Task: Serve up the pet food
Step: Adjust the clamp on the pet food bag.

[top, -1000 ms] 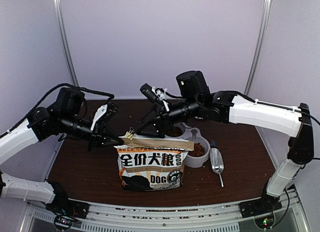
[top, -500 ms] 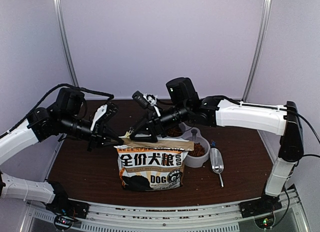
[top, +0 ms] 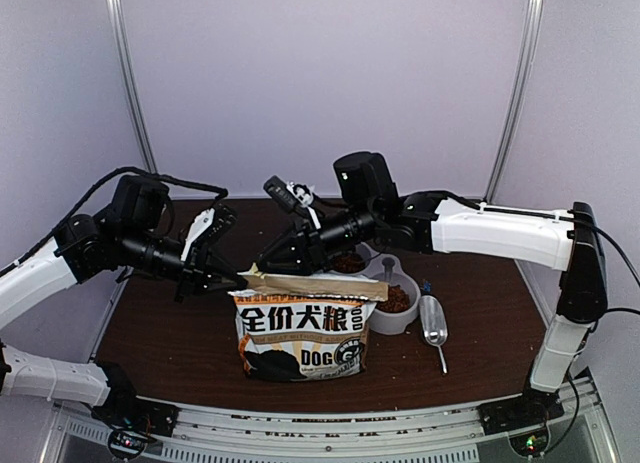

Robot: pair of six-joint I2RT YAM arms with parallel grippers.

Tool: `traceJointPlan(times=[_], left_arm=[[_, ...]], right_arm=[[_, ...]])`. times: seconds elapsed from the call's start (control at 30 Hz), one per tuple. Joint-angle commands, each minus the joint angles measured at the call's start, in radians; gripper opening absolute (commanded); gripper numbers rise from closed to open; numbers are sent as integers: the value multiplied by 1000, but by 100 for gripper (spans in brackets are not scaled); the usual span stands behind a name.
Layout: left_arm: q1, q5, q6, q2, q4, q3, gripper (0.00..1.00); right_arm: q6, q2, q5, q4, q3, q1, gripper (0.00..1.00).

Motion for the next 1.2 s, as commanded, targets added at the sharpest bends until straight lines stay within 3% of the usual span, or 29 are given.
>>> traceJointPlan(times=[0.0, 0.4, 0.8, 1.17], left_arm=[[-12, 107, 11, -52, 237, 39, 0], [-12, 75, -9, -54, 263, 30, 0], [-13, 54, -13, -39, 267, 45, 0], [-12, 16, -28, -51, 290, 40, 0]], right_arm=[[7, -7, -32, 34, 17, 3, 24], [-34, -14, -13, -44, 41, 12, 0], [-321, 104, 237, -644, 347, 83, 0], [-375, 189, 378, -851, 486, 129, 0]])
